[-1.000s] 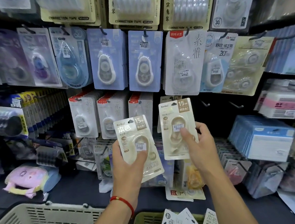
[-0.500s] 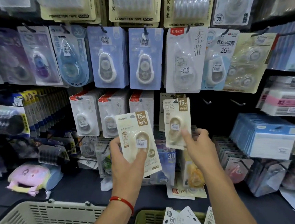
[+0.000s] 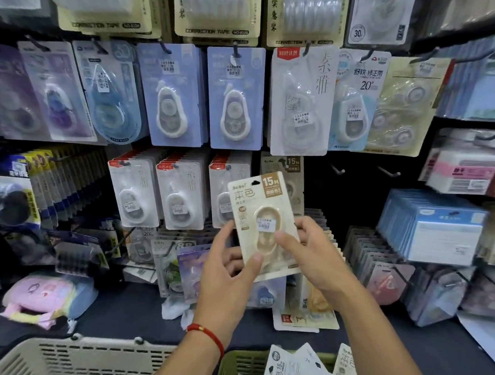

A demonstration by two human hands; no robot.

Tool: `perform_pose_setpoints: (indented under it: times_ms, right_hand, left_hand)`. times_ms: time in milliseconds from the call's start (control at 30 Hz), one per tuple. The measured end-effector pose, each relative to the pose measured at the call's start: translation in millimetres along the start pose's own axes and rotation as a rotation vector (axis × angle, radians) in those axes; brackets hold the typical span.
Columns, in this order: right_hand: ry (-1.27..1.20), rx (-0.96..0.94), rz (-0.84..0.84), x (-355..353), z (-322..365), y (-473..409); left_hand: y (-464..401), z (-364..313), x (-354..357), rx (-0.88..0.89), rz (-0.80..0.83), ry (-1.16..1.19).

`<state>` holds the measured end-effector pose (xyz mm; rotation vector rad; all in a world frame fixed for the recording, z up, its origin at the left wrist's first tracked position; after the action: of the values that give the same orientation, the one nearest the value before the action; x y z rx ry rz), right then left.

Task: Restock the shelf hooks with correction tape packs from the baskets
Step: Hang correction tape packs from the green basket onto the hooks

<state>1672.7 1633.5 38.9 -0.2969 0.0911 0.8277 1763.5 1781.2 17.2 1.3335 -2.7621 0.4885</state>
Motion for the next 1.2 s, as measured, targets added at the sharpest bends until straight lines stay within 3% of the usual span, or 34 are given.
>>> perform_pose_setpoints:
  times_ms: [167, 433, 600, 733, 800, 867, 967, 1067, 1133, 1200]
  right_hand:
    - [-0.016, -0.03, -0.211, -12, 2, -2]
    - [-0.021, -0.049, -0.35, -12, 17, -3]
    - [0.092, 0.024, -0.419, -18, 5, -17]
    - [0.194, 0.287, -0.309, -32, -41, -14]
    - [0.365, 0.391, -0.233, -41, -67, -5]
    - [0.655, 0.425, -0.054, -47, -91, 10]
    - [1.016, 0.426, 0.399, -41, -123, 49]
    - [1.187, 0.457, 0.782, -26, -152, 105]
    - [1.279, 0.417, 0.867, -12, -168, 142]
    - [1.369, 0.358, 0.847, 1, -180, 175]
  left_hand:
    - [-2, 6, 9, -0.043, 0.095, -0.046]
    - [-2, 7, 17, -0.033, 0.108, 0.031]
    - [-4, 23, 13, -0.066, 0.186, -0.13]
    - [4, 49, 1, -0.149, 0.349, -0.56]
    - [15, 65, -5, -0.218, 0.482, -0.779]
    - [29, 78, -9, -0.273, 0.621, -0.949]
    - [56, 96, -11, -0.257, 0.831, -1.225]
    - [84, 117, -14, -0.256, 0.973, -1.361]
    - [106, 132, -16, -0.313, 1.001, -1.366]
    - [131, 145, -18, -0.368, 0.969, -1.322]
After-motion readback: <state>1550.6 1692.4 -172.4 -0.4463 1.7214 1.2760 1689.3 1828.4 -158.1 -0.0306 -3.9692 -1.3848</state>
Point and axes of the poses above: each hand's wrist, its own y-axis away from the middle knuckle, its own x-axis out of the palm, z = x × y, the point moved 3 cm from there along -y, towards the middle knuckle, and after that the axes turned 1 degree about y, right-handed, at the moved point
